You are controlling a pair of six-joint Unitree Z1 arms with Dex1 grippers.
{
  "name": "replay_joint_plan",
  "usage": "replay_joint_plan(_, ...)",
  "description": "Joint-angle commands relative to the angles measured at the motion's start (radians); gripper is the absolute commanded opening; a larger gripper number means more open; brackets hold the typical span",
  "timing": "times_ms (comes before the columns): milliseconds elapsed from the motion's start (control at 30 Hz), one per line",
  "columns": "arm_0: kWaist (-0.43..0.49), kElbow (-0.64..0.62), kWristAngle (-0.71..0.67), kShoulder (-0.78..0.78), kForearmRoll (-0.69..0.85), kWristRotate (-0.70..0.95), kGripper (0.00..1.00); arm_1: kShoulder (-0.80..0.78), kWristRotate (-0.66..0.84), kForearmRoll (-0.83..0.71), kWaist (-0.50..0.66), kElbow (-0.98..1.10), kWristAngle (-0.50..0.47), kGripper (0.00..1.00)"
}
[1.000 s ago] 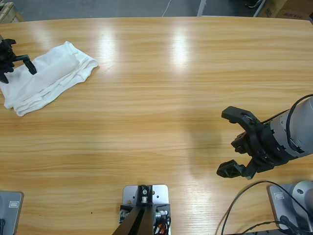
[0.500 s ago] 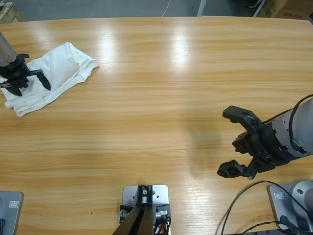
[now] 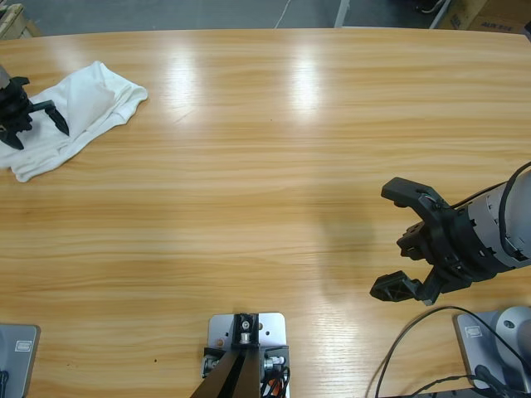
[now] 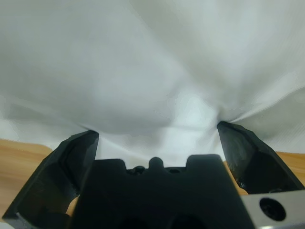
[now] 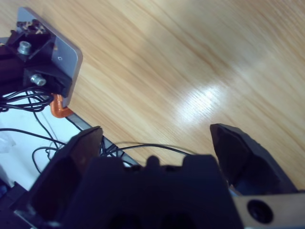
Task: Fold clothes
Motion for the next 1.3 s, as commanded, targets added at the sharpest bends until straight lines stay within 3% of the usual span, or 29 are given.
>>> replay_joint_plan(33,0.026,-0.203,0.054,0.161,0.148,0.042,1.000,-0.004,0.013,0.012,0.008,0.014,0.012,0.922)
replay_joint_plan(633,0.090,-0.312,0.084,0.248,0.235,0.042,1.000,-0.034,0.013,0.035,-0.009,0.004,0.012,0.922)
replay_joint_plan(1300,0.102,-0.600,0.036,0.382,0.334,0.062,1.000,-0.125,-0.003,0.072,-0.047,-0.028,-0.005,0.945)
